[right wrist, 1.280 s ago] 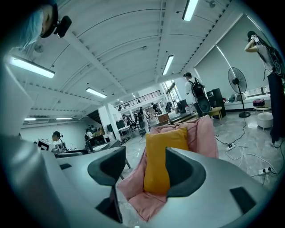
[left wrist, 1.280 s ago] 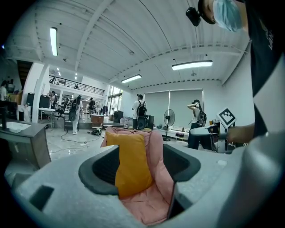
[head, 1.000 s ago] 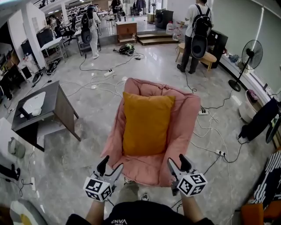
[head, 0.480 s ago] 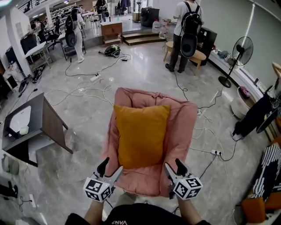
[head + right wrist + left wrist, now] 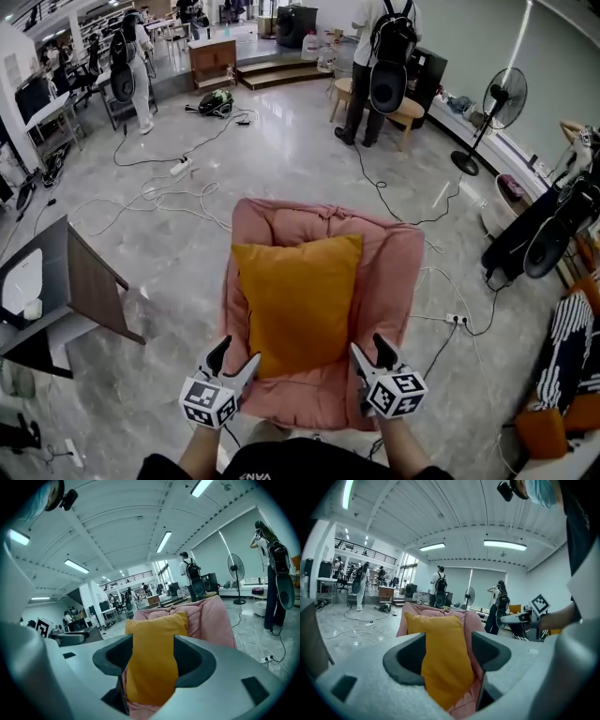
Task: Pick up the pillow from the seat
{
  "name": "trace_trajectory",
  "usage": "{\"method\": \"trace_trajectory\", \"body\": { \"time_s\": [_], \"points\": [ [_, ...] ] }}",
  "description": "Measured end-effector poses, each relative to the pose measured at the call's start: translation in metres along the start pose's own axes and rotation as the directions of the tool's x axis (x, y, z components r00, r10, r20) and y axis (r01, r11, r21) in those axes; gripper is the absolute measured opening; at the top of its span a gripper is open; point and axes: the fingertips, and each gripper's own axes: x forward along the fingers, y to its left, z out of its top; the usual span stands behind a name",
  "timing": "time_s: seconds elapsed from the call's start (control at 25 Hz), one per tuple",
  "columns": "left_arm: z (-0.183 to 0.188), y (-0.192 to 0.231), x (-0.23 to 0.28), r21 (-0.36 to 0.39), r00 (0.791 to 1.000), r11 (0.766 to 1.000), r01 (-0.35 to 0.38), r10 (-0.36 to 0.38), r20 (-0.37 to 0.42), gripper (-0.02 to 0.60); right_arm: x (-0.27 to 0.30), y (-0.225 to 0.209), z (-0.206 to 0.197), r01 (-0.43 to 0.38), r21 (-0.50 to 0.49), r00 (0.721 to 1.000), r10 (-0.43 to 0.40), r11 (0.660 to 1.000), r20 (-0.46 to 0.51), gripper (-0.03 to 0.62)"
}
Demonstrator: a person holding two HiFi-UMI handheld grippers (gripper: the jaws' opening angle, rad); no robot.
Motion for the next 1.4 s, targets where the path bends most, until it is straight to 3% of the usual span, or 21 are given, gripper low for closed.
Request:
{"method": "trace_trajectory", "body": {
  "time_s": [0.36, 0.6, 1.08, 1.4],
  "points": [
    [-0.011, 0.066, 0.044, -0.022, 0.999, 0.999, -0.027, 0.027, -0.028, 0.301, 0.079, -0.019, 0.006, 0.031, -0.074, 0.998, -0.034, 0.997, -0.046, 0.258],
    [-0.019, 0.091, 0.075, -0.040, 0.999, 0.999, -0.004, 0.002, -0.052, 0.301, 0.131, -0.053, 0.007, 0.080, -0.154, 0.995, -0.088, 0.985, -0.046, 0.241],
    [-0.032, 0.115, 0.141, -0.105, 0.995, 0.993, 0.054, -0.062, -0.076, 0.314, 0.213, -0.107, -0.012, 0.062, -0.051, 0.987, -0.069, 0.997, -0.143, 0.289],
    [-0.054, 0.123, 0.167, -0.202, 0.995, 0.979, 0.023, -0.042, -0.091, 0.345, 0.242, -0.143, -0.030, 0.054, 0.143, 0.984, -0.028, 0.988, -0.177, 0.318]
  ]
}}
